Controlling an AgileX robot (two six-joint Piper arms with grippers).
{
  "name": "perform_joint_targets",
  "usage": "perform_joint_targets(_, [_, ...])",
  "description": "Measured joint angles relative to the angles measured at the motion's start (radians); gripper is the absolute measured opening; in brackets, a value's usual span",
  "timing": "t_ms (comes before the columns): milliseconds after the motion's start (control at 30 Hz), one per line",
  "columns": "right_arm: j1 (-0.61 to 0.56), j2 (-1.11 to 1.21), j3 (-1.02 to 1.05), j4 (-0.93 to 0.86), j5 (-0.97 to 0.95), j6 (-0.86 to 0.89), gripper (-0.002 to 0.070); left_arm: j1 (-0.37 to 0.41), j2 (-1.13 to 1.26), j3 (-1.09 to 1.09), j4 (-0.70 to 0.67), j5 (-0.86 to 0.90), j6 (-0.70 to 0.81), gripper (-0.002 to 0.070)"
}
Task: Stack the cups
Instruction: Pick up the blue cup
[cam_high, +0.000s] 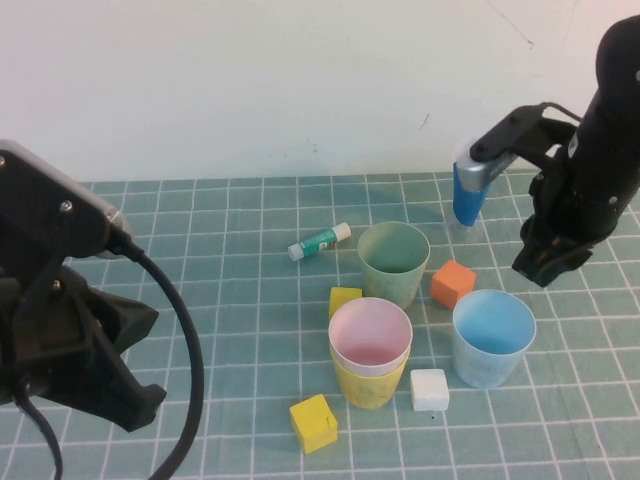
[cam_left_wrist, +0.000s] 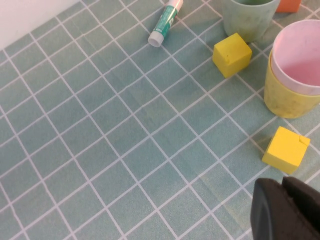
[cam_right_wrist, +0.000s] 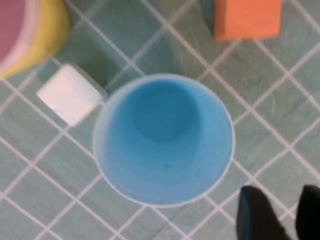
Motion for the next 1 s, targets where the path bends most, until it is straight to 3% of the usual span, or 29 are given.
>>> perform_joint_targets(200, [0.000,0.055,0.000,0.000,0.009,0.059,0.0379,0.000,0.000,0.000,0.000,0.000,0.000,0.0000])
perform_joint_targets(500, [0.000,0.159,0.000,0.029,-0.061,0.105,0.0428,0.000,0.000,0.000,0.001,0.025,-0.002,0.0000])
perform_joint_targets(567, [0.000,0.178,0.000,0.058,-0.066,0.091,0.0401,0.000,0.000,0.000,0.001,0.030,0.000,0.0000])
perform_joint_targets(633, [0.000,0.189,0.000,0.089,-0.068,0.071,0.0325,0.000,0.000,0.000,0.001,0.034,0.000,0.0000])
perform_joint_targets(767, [0.000,0.195,-0.002,0.118,-0.071,0.060,0.0078,0.000,0.000,0.000,0.014,0.041,0.000,0.0000])
perform_joint_targets(867, [0.000,0.195,-0.036,0.108,-0.039,0.060,0.0025,0.000,0.000,0.000,0.023,0.044,0.000,0.0000])
perform_joint_targets(1000, [0.000,0.176,-0.141,0.042,0.046,0.071,0.0018,0.000,0.000,0.000,0.025,0.051,0.000,0.0000])
